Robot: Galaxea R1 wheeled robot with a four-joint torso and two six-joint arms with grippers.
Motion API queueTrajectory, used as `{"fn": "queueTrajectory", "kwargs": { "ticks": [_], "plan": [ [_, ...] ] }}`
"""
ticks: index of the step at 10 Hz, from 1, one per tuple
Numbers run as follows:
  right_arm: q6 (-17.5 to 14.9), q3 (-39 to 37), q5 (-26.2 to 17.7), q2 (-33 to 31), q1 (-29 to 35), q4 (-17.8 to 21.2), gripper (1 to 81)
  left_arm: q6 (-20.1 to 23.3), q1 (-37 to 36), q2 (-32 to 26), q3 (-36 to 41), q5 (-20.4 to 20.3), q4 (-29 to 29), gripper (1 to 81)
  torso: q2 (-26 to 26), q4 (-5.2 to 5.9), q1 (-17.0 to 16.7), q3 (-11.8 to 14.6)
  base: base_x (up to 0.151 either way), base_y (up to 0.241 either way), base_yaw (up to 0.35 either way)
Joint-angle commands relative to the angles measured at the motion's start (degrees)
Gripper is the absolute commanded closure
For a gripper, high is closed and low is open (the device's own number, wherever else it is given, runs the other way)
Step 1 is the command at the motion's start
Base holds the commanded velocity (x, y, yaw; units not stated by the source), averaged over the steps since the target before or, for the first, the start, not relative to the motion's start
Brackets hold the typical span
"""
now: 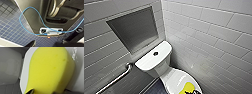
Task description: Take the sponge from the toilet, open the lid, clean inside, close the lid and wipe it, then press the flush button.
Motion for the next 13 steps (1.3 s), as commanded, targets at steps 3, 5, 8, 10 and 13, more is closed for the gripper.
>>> {"fn": "queueTrajectory", "kwargs": {
  "ticks": [3, 5, 8, 10, 13],
  "plan": [
    [-0.1, -1.9, -2.0, 1.4, 4.1, -1.6, 1.0, -0.2, 2.6, -0.2, 0.1, 6.3, -1.2, 1.0, 0.0, 0.0, 0.0, 0.0, 0.0, 0.0, 0.0],
    [-0.1, -2.0, -2.0, 1.3, 3.6, -1.6, 1.0, -0.2, 2.6, 0.0, 0.1, 6.8, -1.2, 1.0, 0.0, 0.0, 0.0, 0.0, 0.0, 0.0, 0.0],
    [0.0, -2.1, -0.9, 0.9, 3.1, -2.1, 1.0, -0.2, 2.6, 0.1, 0.1, 6.8, -1.2, 1.0, 0.0, 0.0, 0.0, 0.0, 0.0, 0.0, 0.0],
    [0.5, -1.9, -0.8, 0.4, 3.3, -2.1, 81.1, -0.2, 2.6, 0.1, 0.2, 6.8, -1.1, 1.0, 0.0, 0.0, 0.0, 0.0, 0.0, 0.0, 0.0],
    [0.6, 4.6, 1.2, -3.9, 3.9, -3.4, 81.1, -0.1, 2.5, 0.3, 0.2, 6.8, -1.0, 1.0, 0.0, 0.0, 0.0, 0.0, 0.0, 0.0, 0.0]
  ]
}}
